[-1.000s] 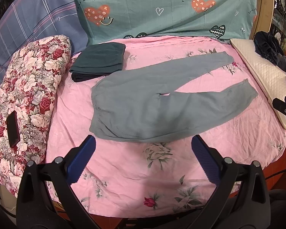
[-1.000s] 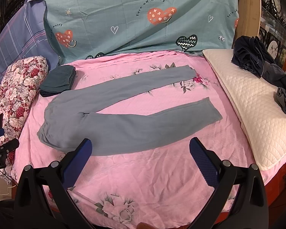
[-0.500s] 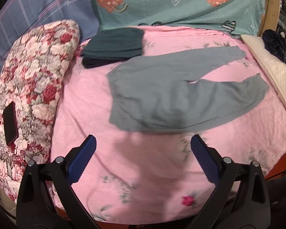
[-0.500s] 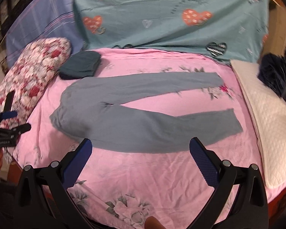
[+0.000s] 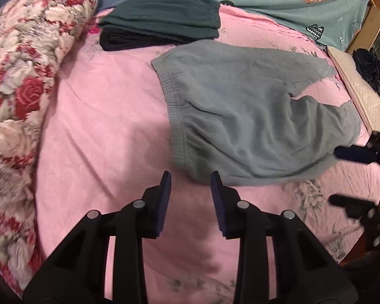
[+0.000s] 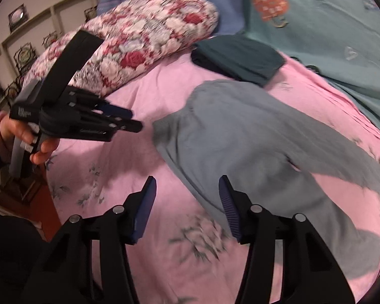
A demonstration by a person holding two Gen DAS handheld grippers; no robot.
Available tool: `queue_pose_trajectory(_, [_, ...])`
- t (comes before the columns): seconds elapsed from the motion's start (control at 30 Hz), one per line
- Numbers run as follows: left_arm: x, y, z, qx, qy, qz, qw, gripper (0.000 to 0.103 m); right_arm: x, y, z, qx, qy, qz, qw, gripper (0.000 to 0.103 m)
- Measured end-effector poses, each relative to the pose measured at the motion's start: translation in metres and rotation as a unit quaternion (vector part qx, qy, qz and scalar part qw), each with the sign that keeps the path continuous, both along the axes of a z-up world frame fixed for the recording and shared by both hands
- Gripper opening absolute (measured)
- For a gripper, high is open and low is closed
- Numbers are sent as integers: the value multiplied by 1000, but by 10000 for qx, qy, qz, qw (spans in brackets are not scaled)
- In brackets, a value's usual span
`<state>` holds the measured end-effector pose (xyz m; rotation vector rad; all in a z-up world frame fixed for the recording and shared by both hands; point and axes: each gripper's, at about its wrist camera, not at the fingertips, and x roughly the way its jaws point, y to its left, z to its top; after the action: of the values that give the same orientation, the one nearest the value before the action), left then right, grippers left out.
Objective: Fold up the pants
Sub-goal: 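Grasp the sweatpants waistband with the left gripper while the right tool approaches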
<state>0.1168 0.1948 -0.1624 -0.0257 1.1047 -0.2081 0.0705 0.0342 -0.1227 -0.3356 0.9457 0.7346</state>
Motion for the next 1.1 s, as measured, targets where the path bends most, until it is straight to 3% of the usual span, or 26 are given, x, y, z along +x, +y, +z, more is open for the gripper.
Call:
queue_pose_trajectory(0.13, [22, 6, -20, -279, 207, -207, 9992, 29, 13, 28, -29, -219, 223, 84, 9995, 45])
queue_pose_trajectory(0.27, [33, 4, -32, -671, 359, -529, 9957, 11, 15, 42, -44, -435, 195, 159, 9987, 39])
queue_pose_trajectory(0.33, [36, 0, -38, -776, 436, -697, 9936, 8, 17, 47, -50, -525, 210, 183, 9982, 38])
queue_pose_trajectory(0.43, [38, -2, -41, -477, 479, -702, 9952, 5, 16, 52, -56, -748, 98, 285, 9967, 33])
queue_pose_trajectory(0.53, [34, 8, -28, -669, 345, -487, 9960, 5, 17, 52, -54, -761, 107, 331, 9965, 32])
queue_pose_trajectory(0.6, [31, 11, -25, -435, 251, -348, 9981, 16, 17, 53, -54, -715, 128, 310, 9969, 32])
queue_pose_trajectory(0.63, [32, 12, -26, -341, 246, -319, 9986, 38, 16, 53, -54, -719, 145, 310, 9968, 32])
queue_pose_trajectory(0.67, [33, 12, -28, -294, 262, -263, 9989, 52, 16, 53, -54, -732, 154, 303, 9967, 32])
queue_pose_trajectory(0.77, [40, 12, -32, -517, 358, -340, 9974, 54, 15, 54, -56, -752, 188, 276, 9966, 32])
queue_pose_trajectory(0.83, [45, 12, -37, -466, 420, -383, 9973, 54, 15, 54, -57, -806, 158, 257, 9963, 32])
queue_pose_trajectory(0.9, [47, 12, -44, -541, 537, -466, 9960, 49, 20, 56, -60, -867, 172, 229, 9958, 32])
queue_pose_trajectory(0.93, [49, 10, -46, -584, 572, -488, 9955, 41, 21, 55, -61, -884, 171, 193, 9958, 32])
queue_pose_trajectory(0.97, [51, 9, -47, -570, 513, -500, 9958, 23, 22, 54, -62, -902, 175, 160, 9956, 32])
queue_pose_trajectory(1.0, [51, 8, -48, -610, 572, -560, 9949, 18, 23, 53, -63, -929, 195, 135, 9954, 32])
queue_pose_trajectory(1.1, [49, 6, -49, -605, 514, -567, 9952, 18, 26, 53, -68, -1019, 202, 115, 9945, 29])
